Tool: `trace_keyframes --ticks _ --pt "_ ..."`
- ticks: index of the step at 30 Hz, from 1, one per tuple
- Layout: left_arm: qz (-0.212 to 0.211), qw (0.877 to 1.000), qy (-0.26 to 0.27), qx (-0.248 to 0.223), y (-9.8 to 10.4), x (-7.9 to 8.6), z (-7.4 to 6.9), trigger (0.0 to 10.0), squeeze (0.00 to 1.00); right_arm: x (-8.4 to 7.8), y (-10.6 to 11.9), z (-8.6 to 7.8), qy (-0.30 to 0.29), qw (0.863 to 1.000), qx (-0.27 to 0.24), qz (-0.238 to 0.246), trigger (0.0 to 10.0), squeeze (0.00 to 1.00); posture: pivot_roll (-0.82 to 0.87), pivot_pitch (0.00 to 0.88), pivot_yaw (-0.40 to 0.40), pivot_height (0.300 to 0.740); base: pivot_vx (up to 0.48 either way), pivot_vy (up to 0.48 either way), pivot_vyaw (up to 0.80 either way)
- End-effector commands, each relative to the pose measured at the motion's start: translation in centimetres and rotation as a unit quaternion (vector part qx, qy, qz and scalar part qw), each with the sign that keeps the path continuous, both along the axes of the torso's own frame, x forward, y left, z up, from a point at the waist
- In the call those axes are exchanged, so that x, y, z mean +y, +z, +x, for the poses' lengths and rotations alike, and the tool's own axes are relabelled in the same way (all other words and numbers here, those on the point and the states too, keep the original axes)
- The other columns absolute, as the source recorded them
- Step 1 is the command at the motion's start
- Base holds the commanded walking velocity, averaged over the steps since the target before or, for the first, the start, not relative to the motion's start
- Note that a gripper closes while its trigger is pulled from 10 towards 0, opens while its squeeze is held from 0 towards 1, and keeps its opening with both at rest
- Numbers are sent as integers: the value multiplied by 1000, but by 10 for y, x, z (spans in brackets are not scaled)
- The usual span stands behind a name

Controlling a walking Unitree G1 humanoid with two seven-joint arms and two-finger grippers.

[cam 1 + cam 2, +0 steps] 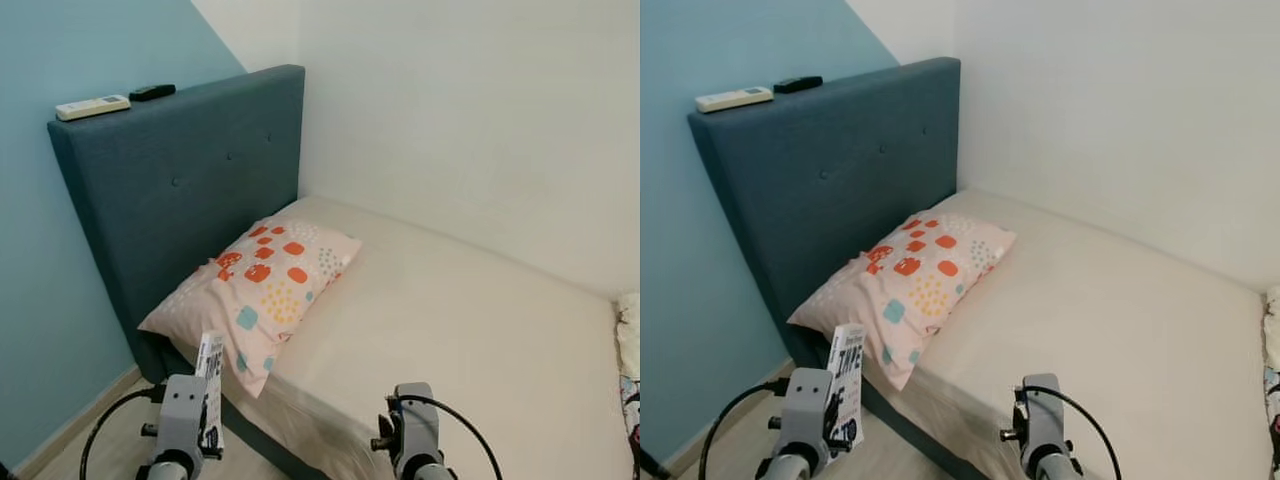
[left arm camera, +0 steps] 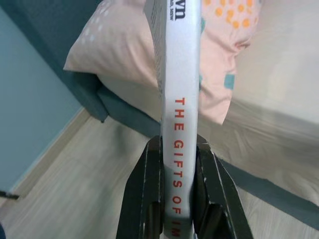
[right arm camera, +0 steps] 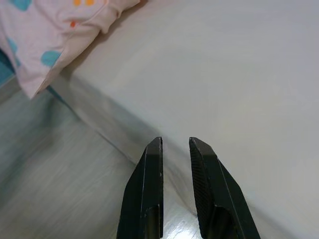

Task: Clean up the room

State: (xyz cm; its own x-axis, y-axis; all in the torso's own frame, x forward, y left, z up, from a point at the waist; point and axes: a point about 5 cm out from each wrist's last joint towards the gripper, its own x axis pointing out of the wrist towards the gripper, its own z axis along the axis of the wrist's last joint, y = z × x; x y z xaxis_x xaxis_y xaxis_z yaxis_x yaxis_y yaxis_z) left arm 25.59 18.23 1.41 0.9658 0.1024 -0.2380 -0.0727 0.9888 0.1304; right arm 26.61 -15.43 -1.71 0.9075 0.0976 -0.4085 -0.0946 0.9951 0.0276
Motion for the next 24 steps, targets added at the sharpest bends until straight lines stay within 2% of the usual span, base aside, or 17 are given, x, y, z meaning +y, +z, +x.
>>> trace_keyframes --ticks 1,13,24 --pt "-1 1000 -3 -21 6 0 3 10000 0 -1 -1 -1 -1 1000 3 -1 10000 0 34 83 -68 728 337 0 0" --pt "-1 1000 -1 -19 6 1 2 10000 0 1 -2 -1 1 1000 7 -1 10000 0 36 85 -68 728 318 0 0" --pt "2 1000 -3 -16 5 2 1 10000 0 3 -4 -3 4 1000 14 1 10000 0 39 85 -66 728 0 0 0"
